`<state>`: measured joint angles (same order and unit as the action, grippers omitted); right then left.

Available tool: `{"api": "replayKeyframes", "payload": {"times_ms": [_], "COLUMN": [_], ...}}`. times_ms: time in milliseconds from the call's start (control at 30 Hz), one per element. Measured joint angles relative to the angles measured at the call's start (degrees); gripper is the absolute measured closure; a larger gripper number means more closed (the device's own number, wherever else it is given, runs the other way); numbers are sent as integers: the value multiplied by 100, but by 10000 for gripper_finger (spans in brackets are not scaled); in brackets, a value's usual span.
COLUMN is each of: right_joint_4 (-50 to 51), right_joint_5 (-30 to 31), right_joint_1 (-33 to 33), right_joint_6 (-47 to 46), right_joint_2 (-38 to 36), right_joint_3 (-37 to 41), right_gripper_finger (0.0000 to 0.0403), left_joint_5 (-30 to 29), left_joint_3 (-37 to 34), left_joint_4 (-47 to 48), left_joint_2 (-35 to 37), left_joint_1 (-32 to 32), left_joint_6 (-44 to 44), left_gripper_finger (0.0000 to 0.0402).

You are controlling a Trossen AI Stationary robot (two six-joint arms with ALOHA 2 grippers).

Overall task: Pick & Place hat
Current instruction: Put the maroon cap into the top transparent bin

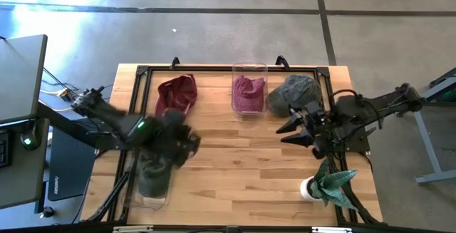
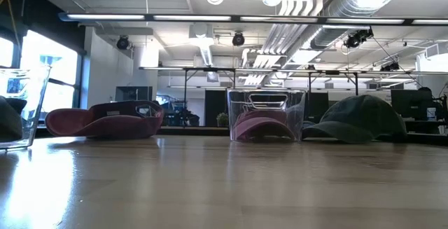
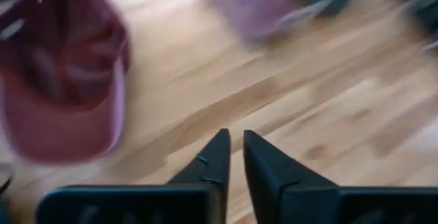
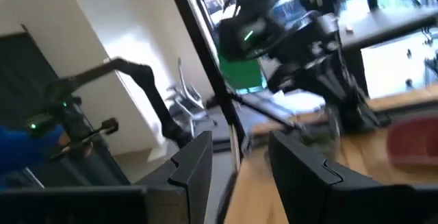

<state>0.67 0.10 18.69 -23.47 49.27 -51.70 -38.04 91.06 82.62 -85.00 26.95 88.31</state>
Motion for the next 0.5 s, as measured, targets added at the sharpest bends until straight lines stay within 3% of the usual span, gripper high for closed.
{"api": "replayKeyframes", "payload": {"times_ms": [200,333,400,500], "right_joint_4": [752,787,785,796], "right_joint_5": [576,710,793,955], "right_joint_1": [322,450,508,633], "right_joint_6": [44,52,51,36], "right_joint_2": [-286,-272,-246,-227], "right_joint_3": [0,0,0,0], "right_gripper_finger": [263,263,263,263], "left_joint_5": [1787,2302,2654,3089], "left_joint_3": [-1,-7,-161,-669], "left_joint_4": [81,381,491,287], "left_joint_2": [-410,-874,-1124,-1384], "left_joint_1": [-1461,-2226,-2559,-3002], "left_joint_6": [-1226,-1921,-2391,-3131], "left_gripper_finger": [249,161,134,127]}}
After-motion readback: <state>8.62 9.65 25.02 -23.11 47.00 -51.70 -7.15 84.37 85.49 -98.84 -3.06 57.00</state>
